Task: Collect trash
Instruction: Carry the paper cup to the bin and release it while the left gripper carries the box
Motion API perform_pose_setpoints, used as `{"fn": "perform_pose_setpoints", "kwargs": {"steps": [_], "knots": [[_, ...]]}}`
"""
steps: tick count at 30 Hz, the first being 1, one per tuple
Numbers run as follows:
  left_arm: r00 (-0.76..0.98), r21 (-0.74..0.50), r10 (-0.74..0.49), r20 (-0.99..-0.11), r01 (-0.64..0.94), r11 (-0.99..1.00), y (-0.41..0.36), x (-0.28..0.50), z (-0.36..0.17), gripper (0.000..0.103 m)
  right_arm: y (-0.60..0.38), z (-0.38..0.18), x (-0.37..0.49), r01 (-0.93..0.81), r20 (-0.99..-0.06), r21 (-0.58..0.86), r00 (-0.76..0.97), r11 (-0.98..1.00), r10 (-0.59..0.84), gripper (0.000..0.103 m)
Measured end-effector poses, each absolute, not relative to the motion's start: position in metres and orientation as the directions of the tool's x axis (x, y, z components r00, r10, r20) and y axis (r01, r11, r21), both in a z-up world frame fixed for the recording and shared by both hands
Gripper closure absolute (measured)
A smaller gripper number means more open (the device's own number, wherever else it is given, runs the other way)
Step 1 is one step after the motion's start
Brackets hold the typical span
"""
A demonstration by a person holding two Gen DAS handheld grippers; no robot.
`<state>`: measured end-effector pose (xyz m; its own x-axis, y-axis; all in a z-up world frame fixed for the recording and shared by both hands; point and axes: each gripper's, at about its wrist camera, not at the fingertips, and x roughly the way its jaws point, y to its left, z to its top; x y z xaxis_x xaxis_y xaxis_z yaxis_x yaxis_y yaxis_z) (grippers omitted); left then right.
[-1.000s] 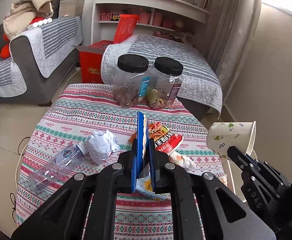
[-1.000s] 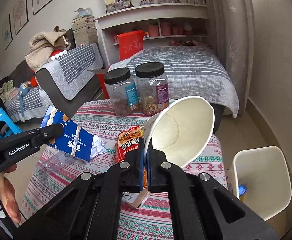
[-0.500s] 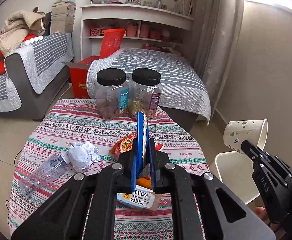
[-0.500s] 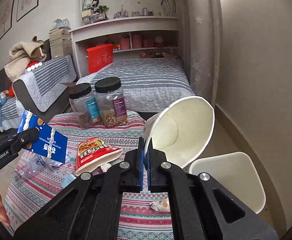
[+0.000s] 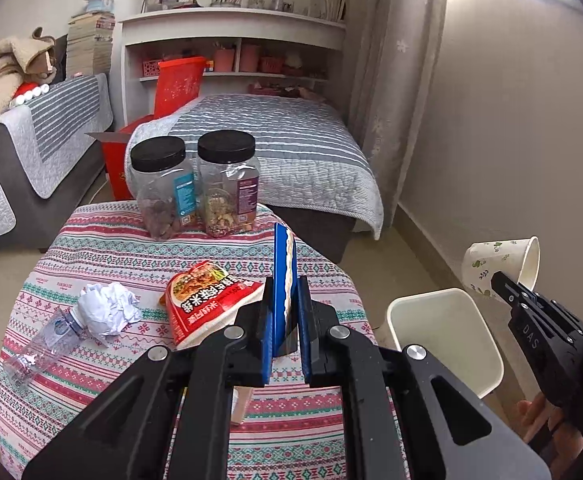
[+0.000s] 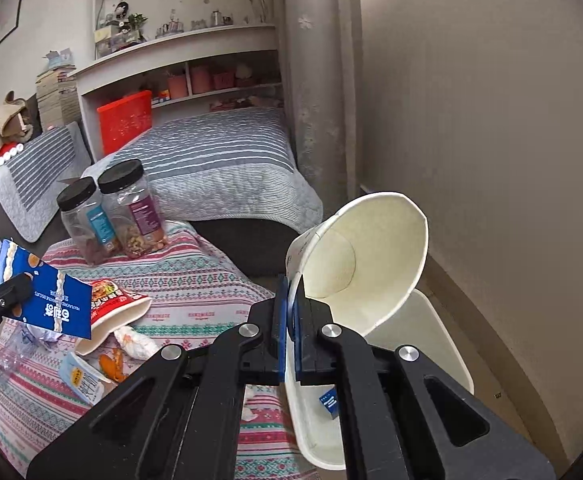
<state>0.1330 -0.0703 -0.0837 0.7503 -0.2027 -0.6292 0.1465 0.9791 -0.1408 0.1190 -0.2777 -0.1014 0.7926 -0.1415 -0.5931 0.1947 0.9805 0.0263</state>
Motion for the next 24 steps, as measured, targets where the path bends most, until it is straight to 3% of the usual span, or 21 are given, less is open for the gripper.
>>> {"fn": "perform_pose_setpoints", "kwargs": {"steps": [9,10,13,18,24], "knots": [[0.721,-0.159,-0.289,-0.629,0.244,0.957,-0.130,0.129,-0.086,0.093,-0.337,-0.112,0.109,0.303,-0.642,0.049,0.740,0.952,-0.203,0.097],[0.719,-0.158,-0.297,-0.628,0.256,0.954,-0.138,0.128,-0.086,0.093,-0.342,-0.112,0.105,0.314,-0.640,0.050,0.739,0.948,-0.211,0.094],[0.710,-0.162,-0.327,-0.624,0.292,0.943,-0.159,0.126,-0.086,0.093,-0.359,-0.109,0.093,0.339,-0.628,0.061,0.744,0.939,-0.228,0.055],[0.690,-0.172,-0.375,-0.620,0.347,0.922,-0.194,0.123,-0.089,0.093,-0.386,-0.101,0.068,0.396,-0.589,0.046,0.753,0.917,-0.295,0.049],[0.659,-0.181,-0.416,-0.627,0.396,0.900,-0.227,0.121,-0.097,0.093,-0.416,-0.098,0.046,0.470,-0.571,0.046,0.737,0.882,-0.363,0.032]]}}
